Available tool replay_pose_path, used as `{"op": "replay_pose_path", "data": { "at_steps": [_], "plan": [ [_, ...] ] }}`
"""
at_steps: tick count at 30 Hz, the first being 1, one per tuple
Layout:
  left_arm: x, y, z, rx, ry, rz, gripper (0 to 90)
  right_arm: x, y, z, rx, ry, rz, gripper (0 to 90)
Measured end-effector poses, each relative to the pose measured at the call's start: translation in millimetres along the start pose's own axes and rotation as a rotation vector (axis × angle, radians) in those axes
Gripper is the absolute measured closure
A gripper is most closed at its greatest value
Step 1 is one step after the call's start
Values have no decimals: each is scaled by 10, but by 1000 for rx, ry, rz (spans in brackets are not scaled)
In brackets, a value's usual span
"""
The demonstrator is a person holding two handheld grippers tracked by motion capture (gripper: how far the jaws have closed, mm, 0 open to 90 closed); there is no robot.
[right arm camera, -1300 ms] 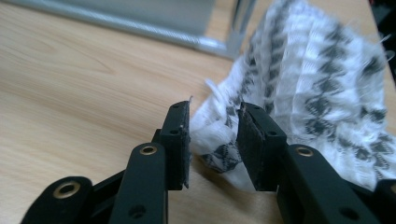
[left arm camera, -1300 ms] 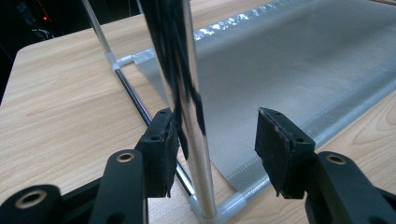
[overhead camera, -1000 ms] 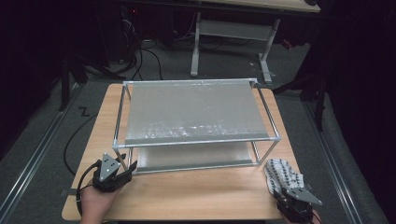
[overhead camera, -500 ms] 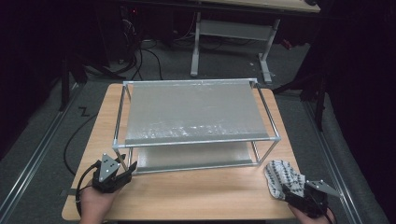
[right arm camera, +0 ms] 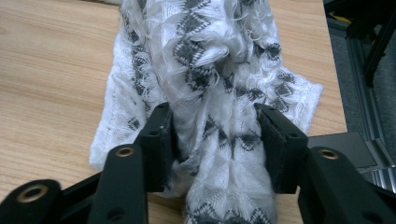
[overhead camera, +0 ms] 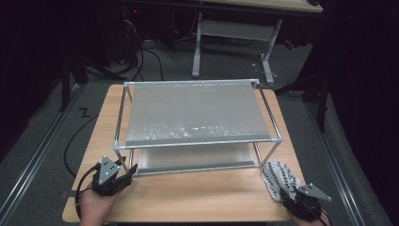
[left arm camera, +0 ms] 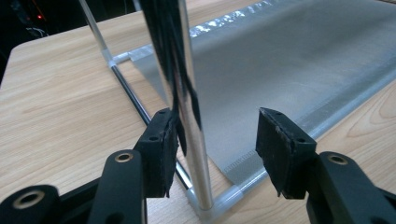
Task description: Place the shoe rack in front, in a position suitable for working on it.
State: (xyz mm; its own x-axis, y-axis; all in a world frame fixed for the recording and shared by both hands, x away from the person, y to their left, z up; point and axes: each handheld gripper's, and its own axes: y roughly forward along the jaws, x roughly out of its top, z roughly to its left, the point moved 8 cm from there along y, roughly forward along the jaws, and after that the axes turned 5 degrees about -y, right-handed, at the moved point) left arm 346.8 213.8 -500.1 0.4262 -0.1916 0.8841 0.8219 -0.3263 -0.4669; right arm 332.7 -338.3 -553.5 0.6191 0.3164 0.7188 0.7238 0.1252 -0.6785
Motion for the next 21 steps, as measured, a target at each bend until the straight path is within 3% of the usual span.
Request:
{"op": "replay_pose_path", "data": {
  "at_steps": [4,7,9,12,16,17,18,19,20,21],
  "plan": [
    [7,7,-5,-5,1,-4,495,-2,-9,27,15,-17,0,742],
    [16,-3,-8,-6,0,-9,502,9,-17,24,17,-17,5,765],
    [28,-20,-5,-3,0,-15,512,89,-117,68,25,-39,-40,772],
    [53,-73,22,2,-12,-38,542,239,-297,210,58,-59,-111,772],
    [56,-90,53,11,-28,-46,555,485,-483,514,107,-123,-204,770],
    [56,-90,53,11,-28,-46,555,485,-483,514,107,-123,-204,770],
    [52,-85,54,20,-26,-47,551,611,-480,654,122,-138,-236,770],
    [52,-85,54,20,-26,-47,542,611,-480,654,122,-138,-236,770],
    [55,-87,40,33,-5,-46,531,728,-399,782,133,-137,-247,770],
    [55,-87,40,33,-5,-46,530,728,-399,782,133,-137,-247,770]
  ]
}}
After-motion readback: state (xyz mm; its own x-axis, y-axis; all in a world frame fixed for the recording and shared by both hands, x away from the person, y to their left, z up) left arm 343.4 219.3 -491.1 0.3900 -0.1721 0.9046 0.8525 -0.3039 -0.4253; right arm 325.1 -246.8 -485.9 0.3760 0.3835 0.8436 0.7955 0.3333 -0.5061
